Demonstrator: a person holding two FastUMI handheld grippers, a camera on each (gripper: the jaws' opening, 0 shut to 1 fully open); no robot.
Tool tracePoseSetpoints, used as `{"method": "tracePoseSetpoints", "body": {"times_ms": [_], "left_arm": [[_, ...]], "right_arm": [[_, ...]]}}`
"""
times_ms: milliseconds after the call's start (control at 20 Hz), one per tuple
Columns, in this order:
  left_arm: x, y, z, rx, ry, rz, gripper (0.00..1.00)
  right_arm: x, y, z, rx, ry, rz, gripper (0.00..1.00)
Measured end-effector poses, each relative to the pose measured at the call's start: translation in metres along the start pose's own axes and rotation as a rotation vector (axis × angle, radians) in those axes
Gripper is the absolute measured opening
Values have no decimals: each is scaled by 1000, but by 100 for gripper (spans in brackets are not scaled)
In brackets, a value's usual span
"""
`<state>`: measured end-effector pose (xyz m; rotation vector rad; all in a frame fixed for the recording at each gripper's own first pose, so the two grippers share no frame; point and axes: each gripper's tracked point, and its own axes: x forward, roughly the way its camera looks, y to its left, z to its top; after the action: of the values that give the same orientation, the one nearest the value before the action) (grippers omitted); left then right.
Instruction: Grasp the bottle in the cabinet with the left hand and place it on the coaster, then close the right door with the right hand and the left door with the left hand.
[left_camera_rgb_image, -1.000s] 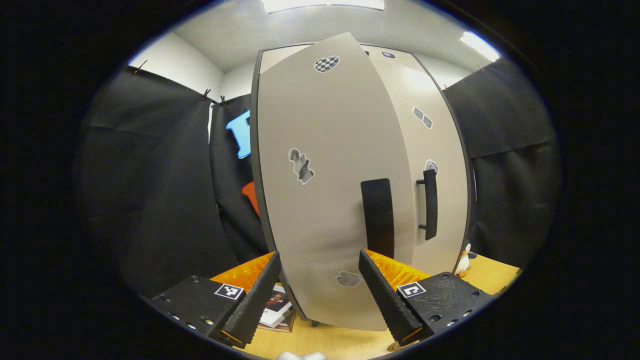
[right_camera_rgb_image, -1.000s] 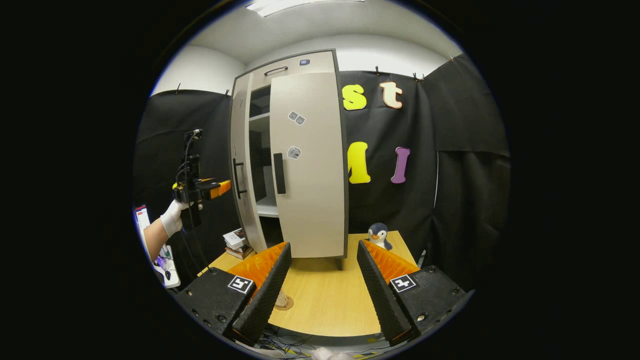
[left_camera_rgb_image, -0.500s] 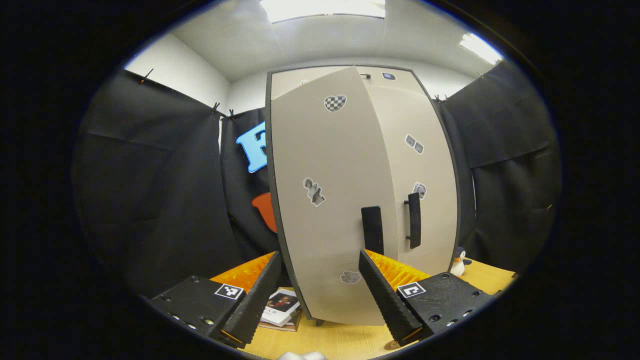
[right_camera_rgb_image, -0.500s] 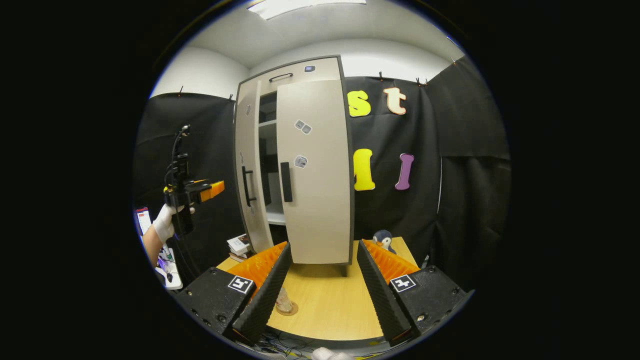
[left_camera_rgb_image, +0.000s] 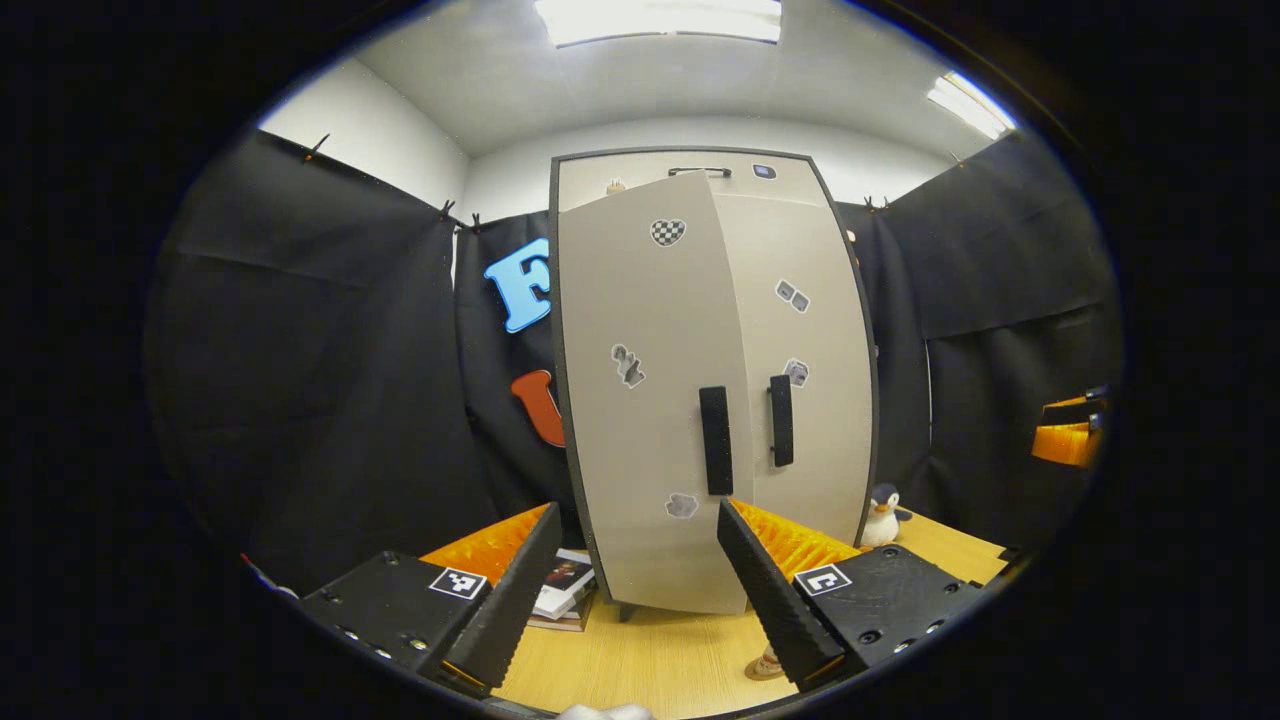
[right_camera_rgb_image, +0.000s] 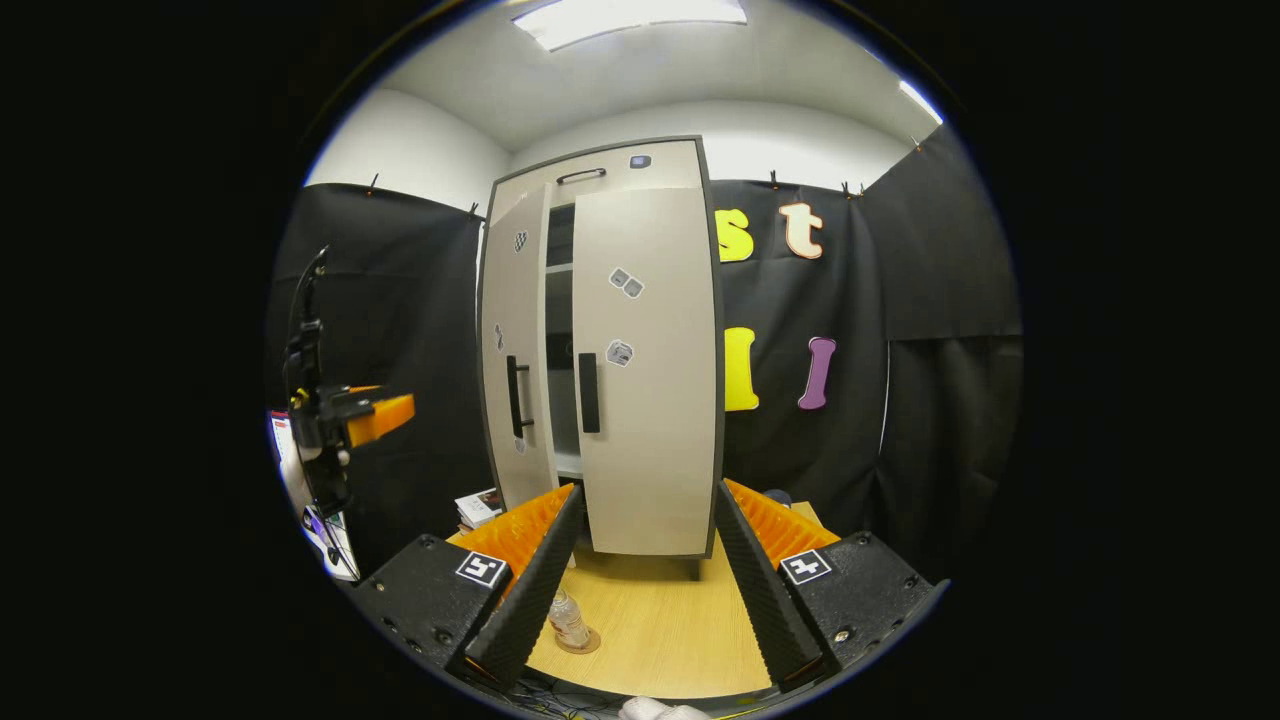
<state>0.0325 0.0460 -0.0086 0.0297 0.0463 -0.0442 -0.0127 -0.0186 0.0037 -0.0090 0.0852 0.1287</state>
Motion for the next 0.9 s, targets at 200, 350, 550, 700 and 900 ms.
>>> {"method": "tracePoseSetpoints", "body": {"times_ms": [200, 350, 550, 700, 900], "left_arm": [[-27, 12, -31, -1, 52, 55, 96], [-34, 13, -47, -21, 92, 61, 95], [-36, 21, -43, -25, 89, 92, 96], [-37, 22, -36, -32, 72, 99, 96], [-36, 19, -34, -28, 69, 93, 96]], "right_arm": [[0, -8, -7, 10, 10, -29, 82], [2, -12, -11, 7, 23, -45, 82], [9, -7, -11, 5, 25, -32, 82], [13, -3, -11, 3, 24, -23, 82], [14, -6, -12, 11, 26, -30, 82]]}}
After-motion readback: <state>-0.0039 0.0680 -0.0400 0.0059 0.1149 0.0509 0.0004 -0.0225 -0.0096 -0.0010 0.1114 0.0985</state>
